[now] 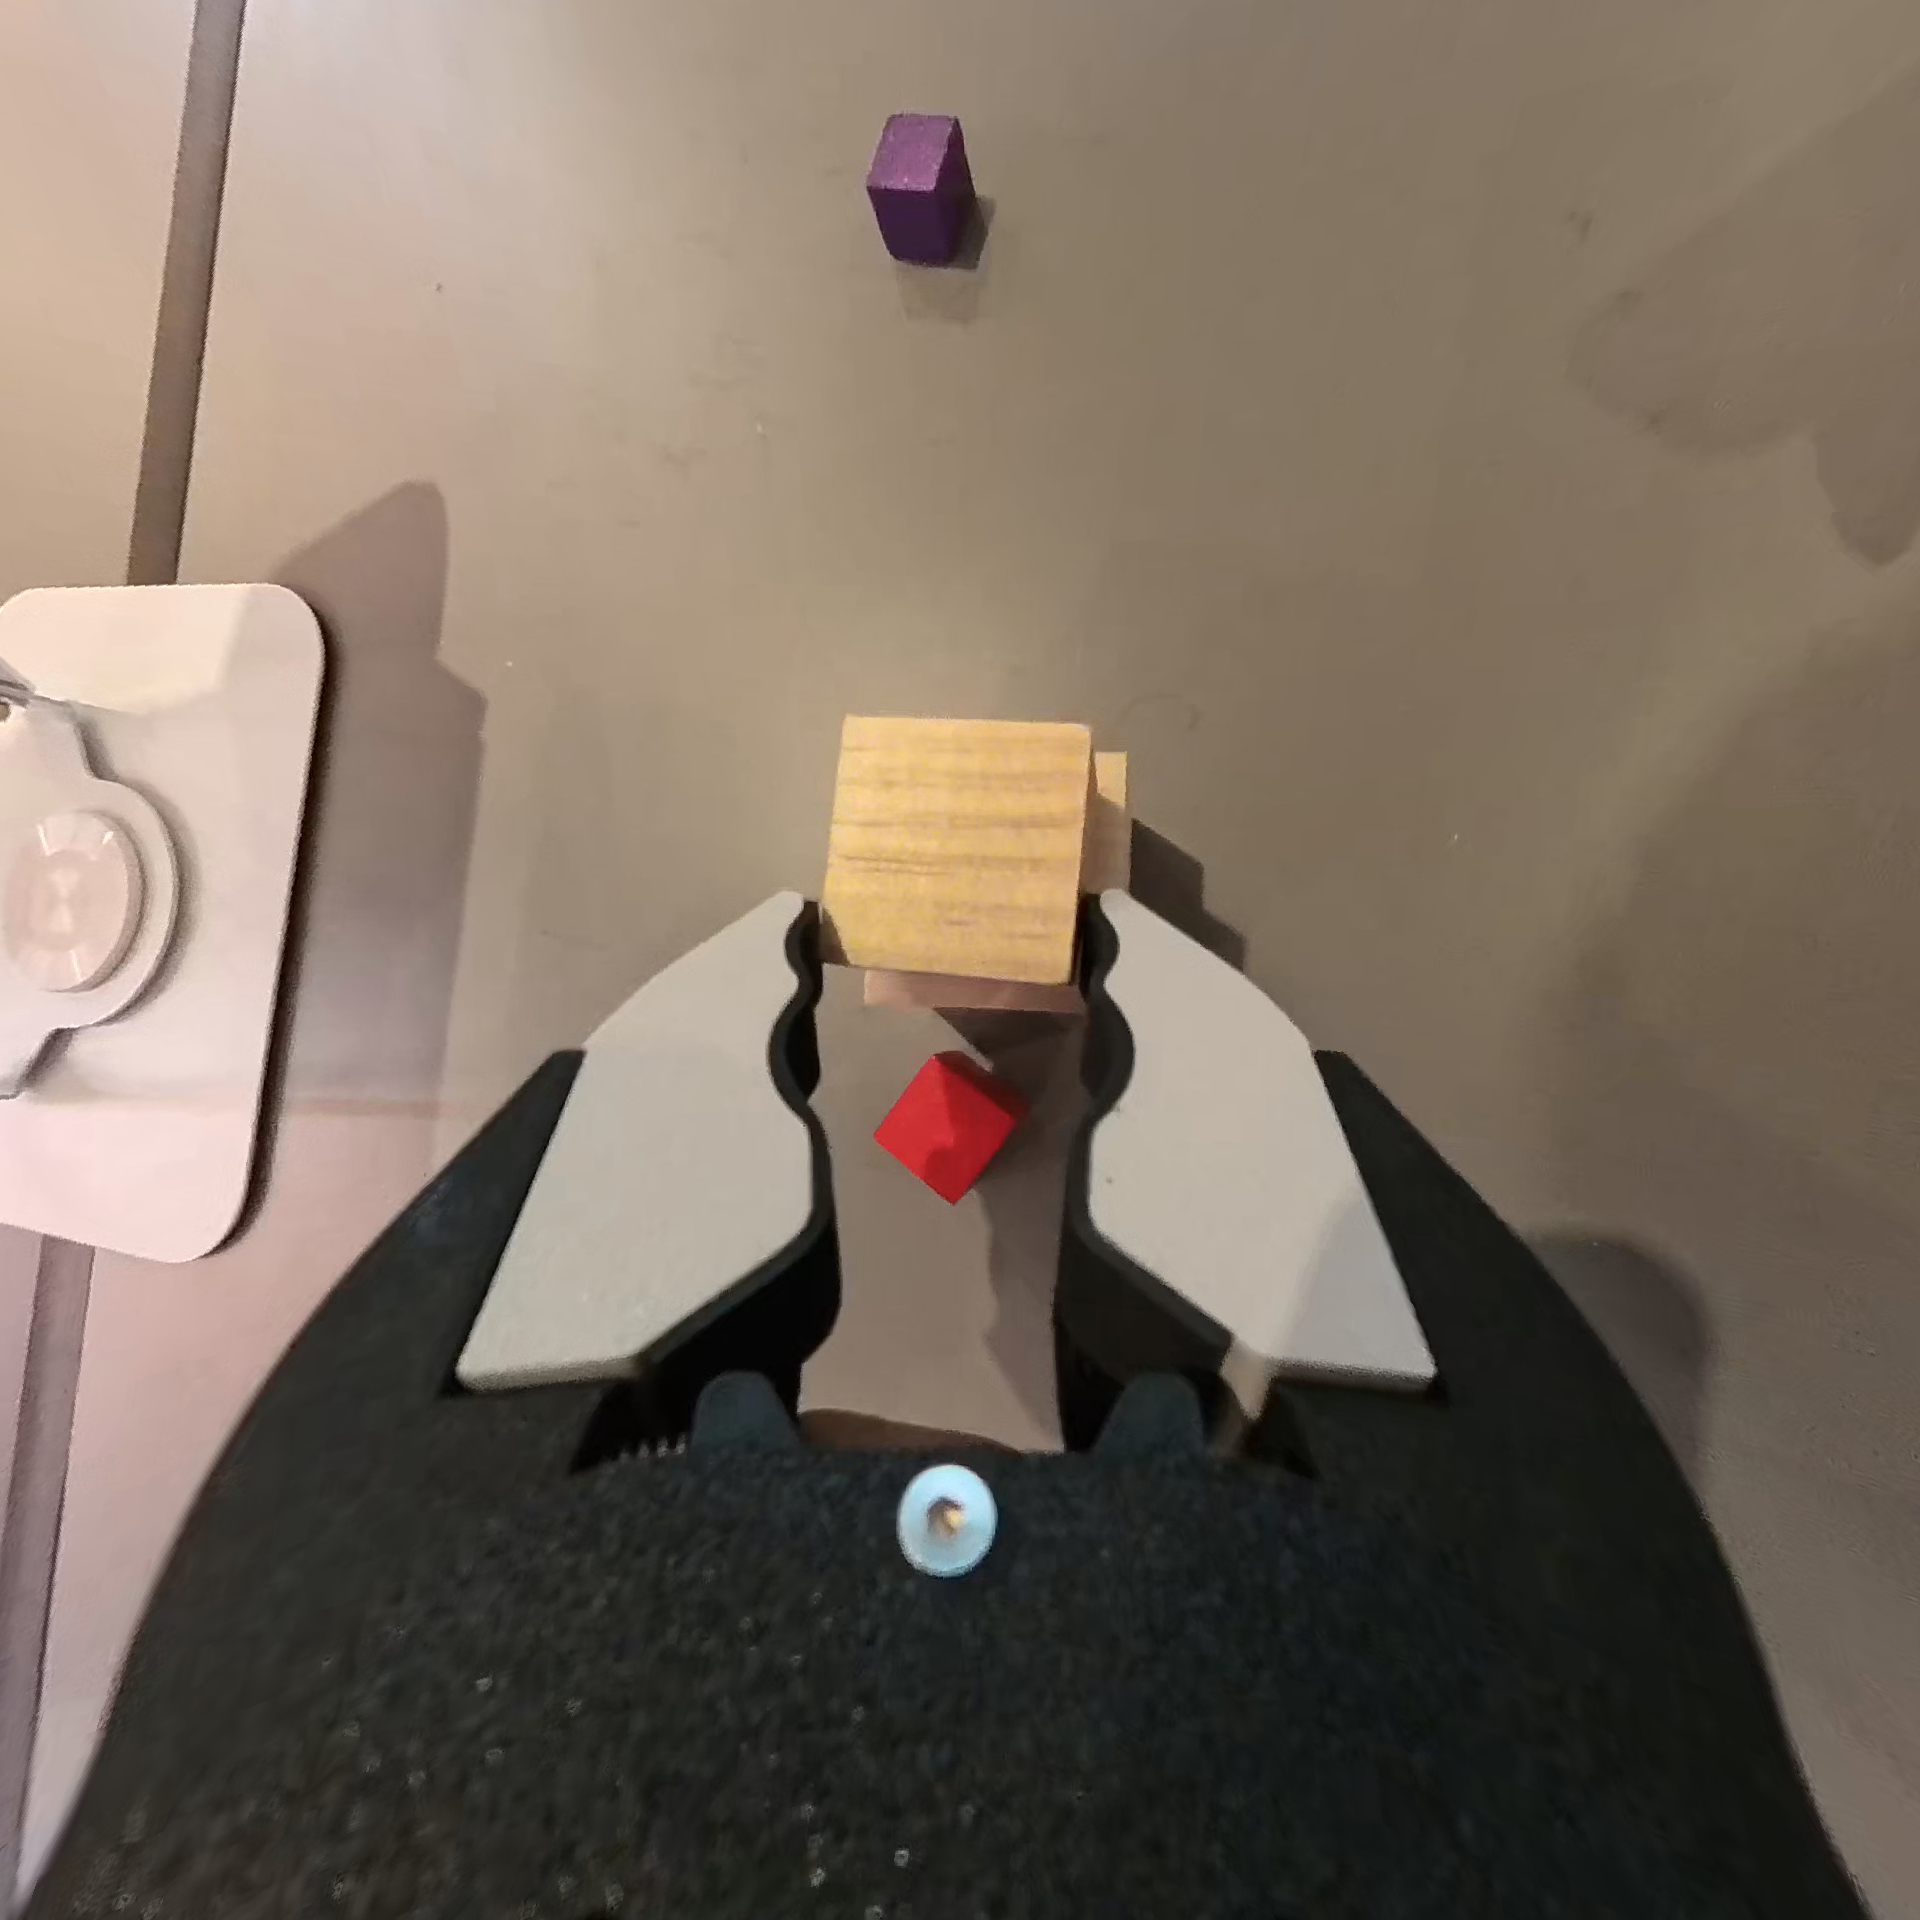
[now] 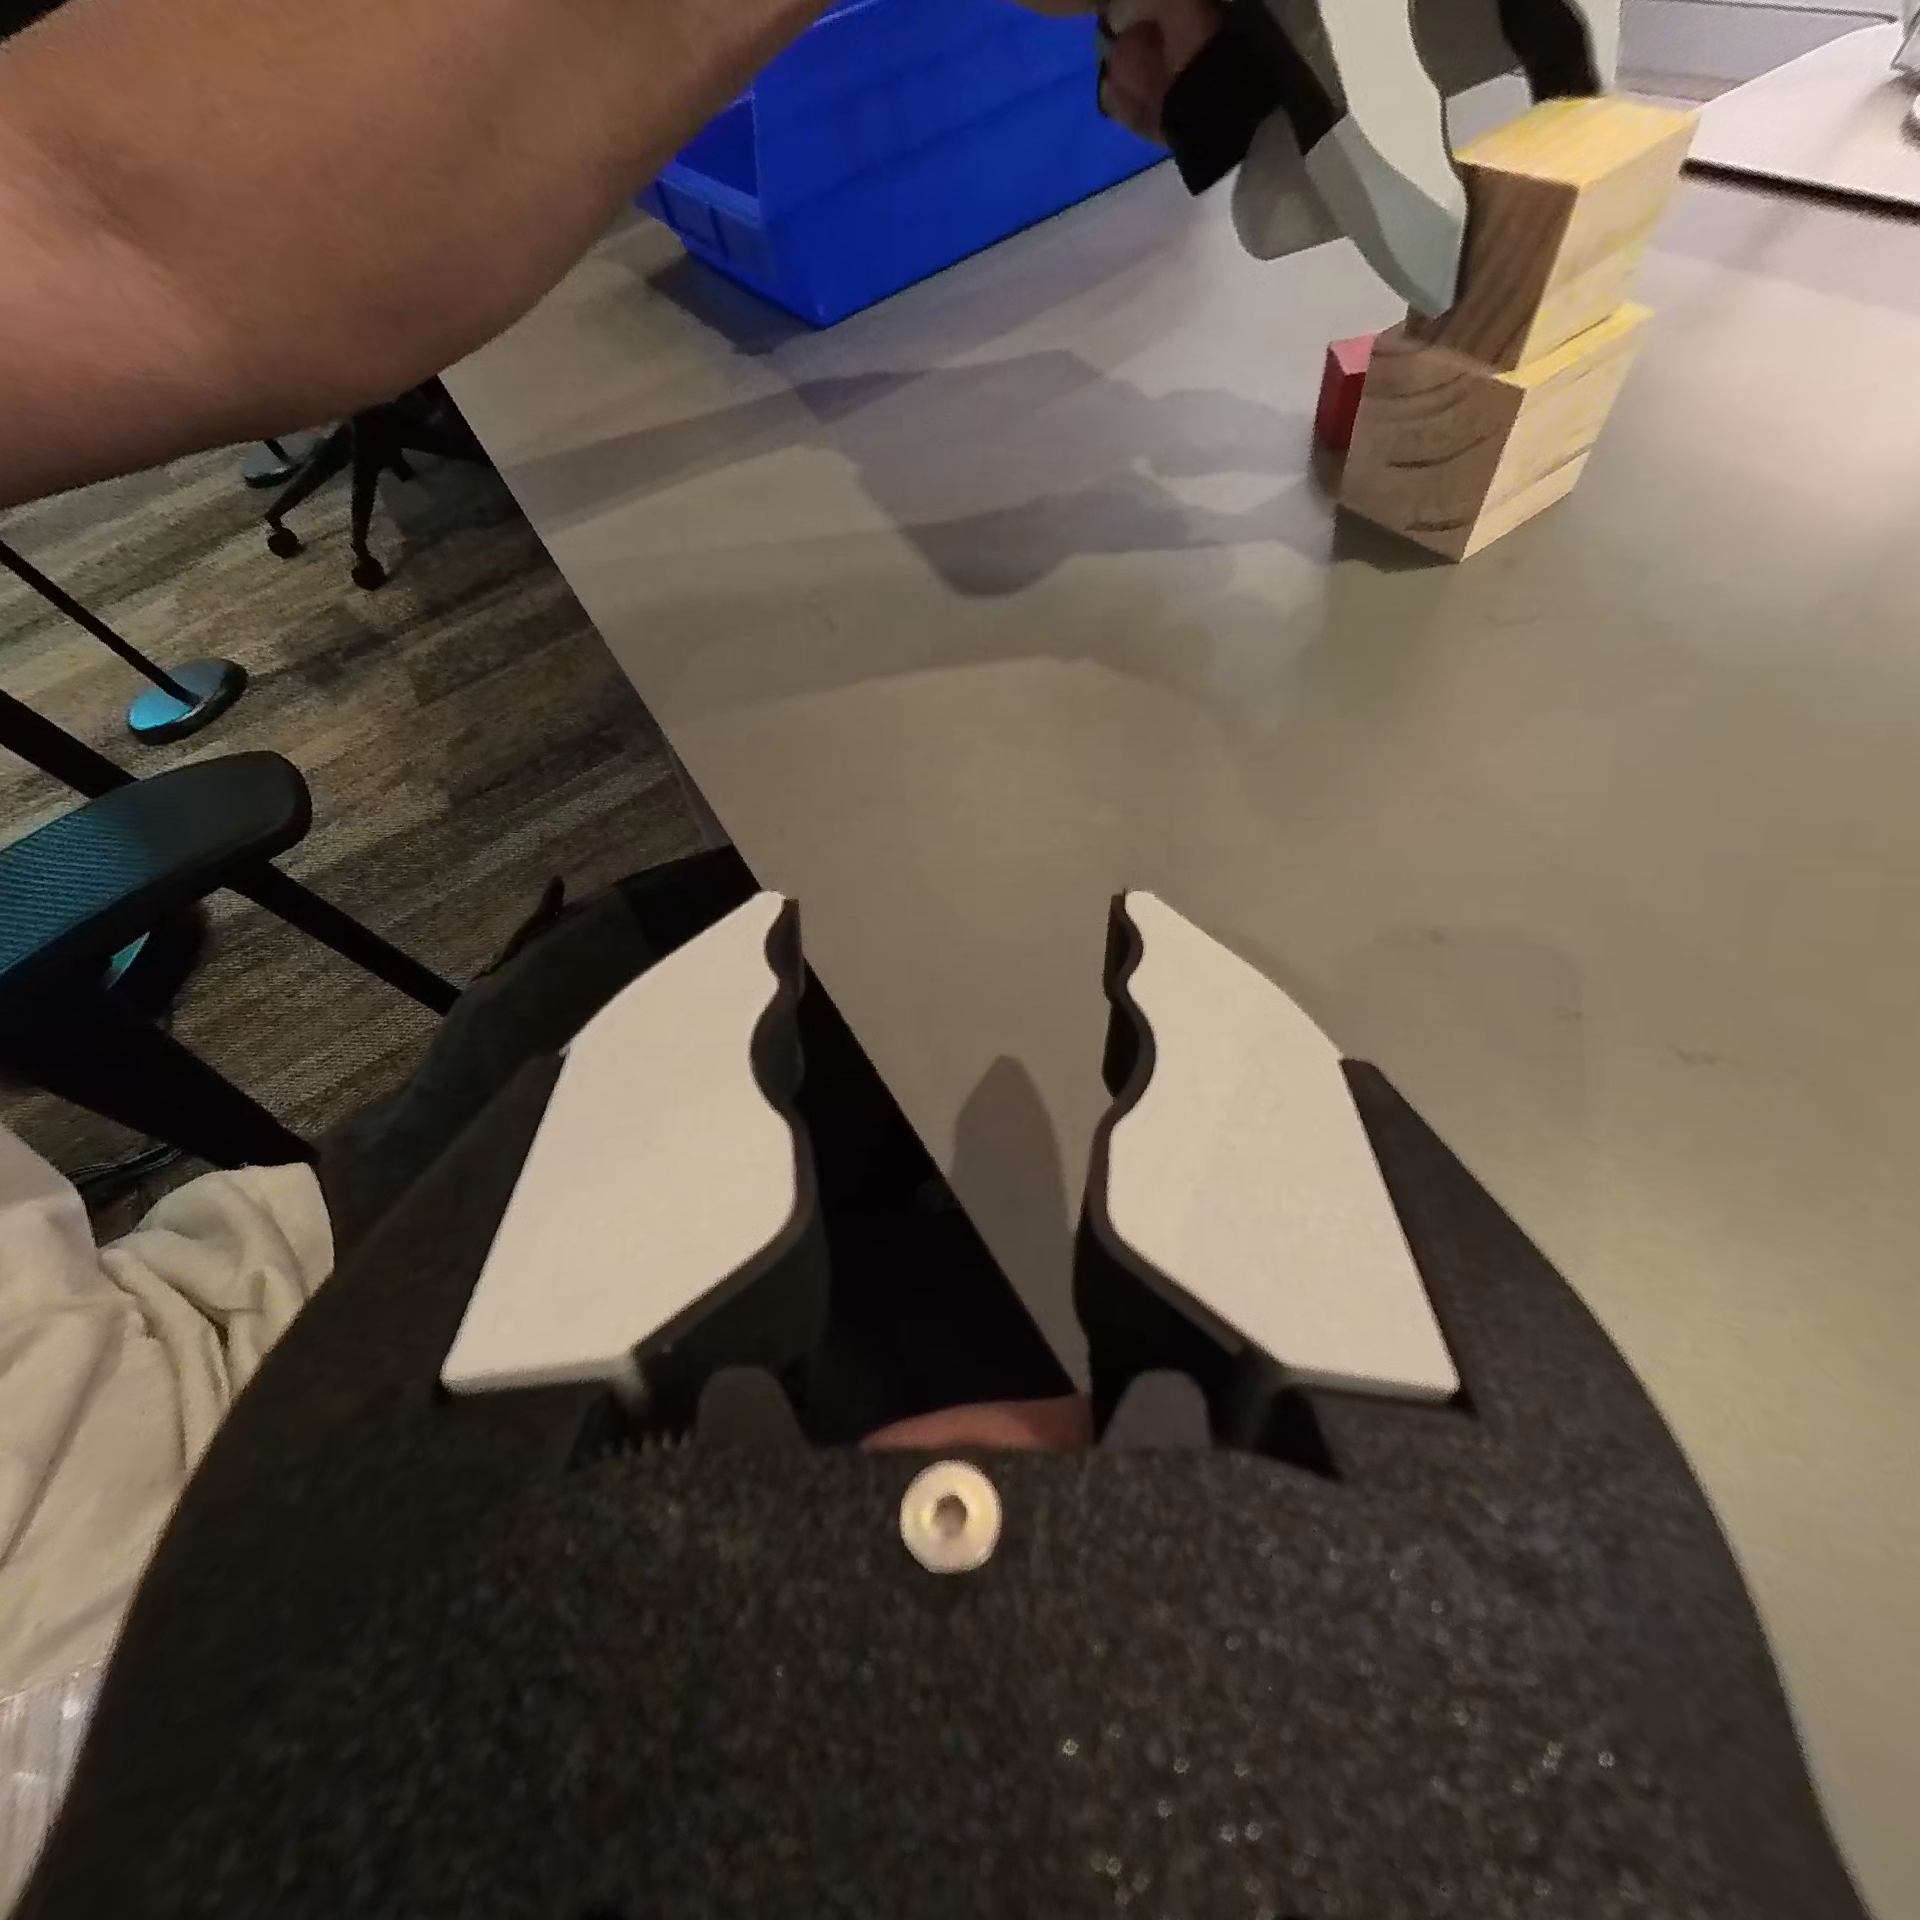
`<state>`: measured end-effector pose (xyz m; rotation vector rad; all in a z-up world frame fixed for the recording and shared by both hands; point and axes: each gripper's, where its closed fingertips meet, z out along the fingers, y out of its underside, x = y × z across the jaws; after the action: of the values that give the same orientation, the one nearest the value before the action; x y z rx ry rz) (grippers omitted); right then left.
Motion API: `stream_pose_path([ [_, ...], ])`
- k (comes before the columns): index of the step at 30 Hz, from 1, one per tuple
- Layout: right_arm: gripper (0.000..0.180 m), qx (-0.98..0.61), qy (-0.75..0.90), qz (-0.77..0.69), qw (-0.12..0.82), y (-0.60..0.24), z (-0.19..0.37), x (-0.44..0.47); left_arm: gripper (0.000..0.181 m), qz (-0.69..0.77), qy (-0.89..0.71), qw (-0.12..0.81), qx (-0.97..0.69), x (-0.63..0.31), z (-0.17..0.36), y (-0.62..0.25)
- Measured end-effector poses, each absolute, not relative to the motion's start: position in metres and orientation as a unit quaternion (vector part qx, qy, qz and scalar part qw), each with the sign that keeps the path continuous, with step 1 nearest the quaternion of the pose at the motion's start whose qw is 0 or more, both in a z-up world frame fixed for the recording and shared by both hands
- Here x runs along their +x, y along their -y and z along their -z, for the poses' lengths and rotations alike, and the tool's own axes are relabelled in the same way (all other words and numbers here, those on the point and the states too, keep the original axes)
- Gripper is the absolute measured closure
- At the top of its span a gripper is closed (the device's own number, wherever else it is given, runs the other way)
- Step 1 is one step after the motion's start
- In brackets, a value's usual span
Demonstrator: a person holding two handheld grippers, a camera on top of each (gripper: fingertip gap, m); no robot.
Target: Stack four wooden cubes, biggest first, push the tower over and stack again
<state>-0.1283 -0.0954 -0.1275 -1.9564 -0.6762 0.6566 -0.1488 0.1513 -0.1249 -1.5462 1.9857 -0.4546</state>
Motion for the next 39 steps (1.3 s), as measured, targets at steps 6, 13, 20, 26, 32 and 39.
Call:
stream_pose_path([
  [6, 0.124, -0.797, 0.280, -0.265, 0.466, 0.097, 0.128, -0.130, 0.104, 0.194, -0.708, 0.277, -0.620, -0.159, 0.116, -0.142],
  [13, 0.127, -0.796, 0.285, -0.246, 0.474, 0.089, 0.118, -0.123, 0.115, 0.250, -0.593, 0.381, -0.663, -0.190, 0.078, -0.115],
  [20, 0.122, -0.818, 0.356, -0.148, 0.428, -0.015, 0.054, -0.132, 0.120, 0.235, -0.390, 0.455, -0.765, -0.251, 0.101, -0.035],
  [26, 0.119, -0.744, 0.624, -0.010, 0.238, -0.110, 0.055, -0.202, 0.124, 0.249, -0.351, 0.460, -0.777, -0.257, 0.134, 0.052],
  [32, 0.127, -0.647, 0.758, 0.065, 0.041, -0.144, 0.099, -0.220, 0.125, 0.187, -0.441, 0.467, -0.743, -0.250, 0.170, 0.096],
  [39, 0.127, -0.575, 0.794, 0.172, -0.094, -0.168, 0.149, -0.196, 0.125, 0.208, -0.461, 0.439, -0.742, -0.253, 0.183, 0.109],
])
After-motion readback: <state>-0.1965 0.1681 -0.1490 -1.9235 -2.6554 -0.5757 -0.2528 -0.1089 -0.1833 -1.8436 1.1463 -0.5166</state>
